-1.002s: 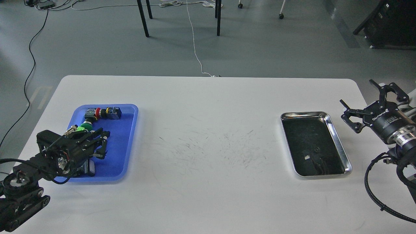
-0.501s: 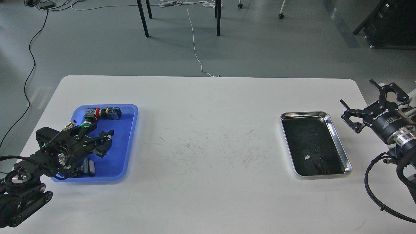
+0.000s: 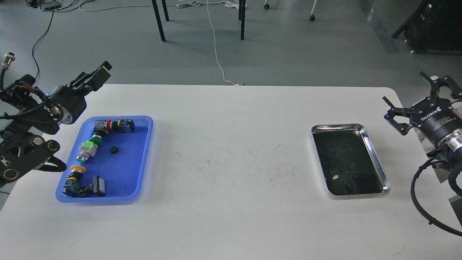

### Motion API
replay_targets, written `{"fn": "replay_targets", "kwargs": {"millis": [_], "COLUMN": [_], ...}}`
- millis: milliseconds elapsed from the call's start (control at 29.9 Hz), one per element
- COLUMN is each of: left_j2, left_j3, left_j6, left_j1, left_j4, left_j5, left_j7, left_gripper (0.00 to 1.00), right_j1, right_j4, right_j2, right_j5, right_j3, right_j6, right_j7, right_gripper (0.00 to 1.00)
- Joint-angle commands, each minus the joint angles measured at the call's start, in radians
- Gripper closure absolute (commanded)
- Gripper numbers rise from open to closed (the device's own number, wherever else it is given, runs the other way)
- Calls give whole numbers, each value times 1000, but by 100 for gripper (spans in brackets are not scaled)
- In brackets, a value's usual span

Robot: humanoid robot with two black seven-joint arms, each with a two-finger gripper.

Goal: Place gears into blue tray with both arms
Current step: 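Lift the left gripper off the blue tray and raise the right arm, then lower the right gripper into the steel tray and grasp another black piece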

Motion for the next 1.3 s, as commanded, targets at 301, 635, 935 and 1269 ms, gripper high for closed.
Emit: {"fn": "replay_targets", "kwargs": {"millis": [301,635,935,1269], "left_j2": [-163,-192,-199,-194], "left_j3": [-157,-158,-145,-131], "left_j6": [-145,-465,-527,-524], "left_j1": [-136,-84,-53,-18], "left_j4": [107,200,227,225], "left_j5": [-734,-738,-734,-721], "left_j7": [15,40,37,31], "left_gripper": [2,2,2,2], "right_j1": [165,440,633,584], "right_j4": [39,238,533,579], "right_j2": [-83,-255,-462,-447], "right_j5": [-32,-343,-641,-1205], "right_j3": [-21,-240,-492,-666], "right_j6": [2,-9,-2,-9], "right_j7": [-57,-100,-124,-166], "right_gripper": [1,1,1,1]}}
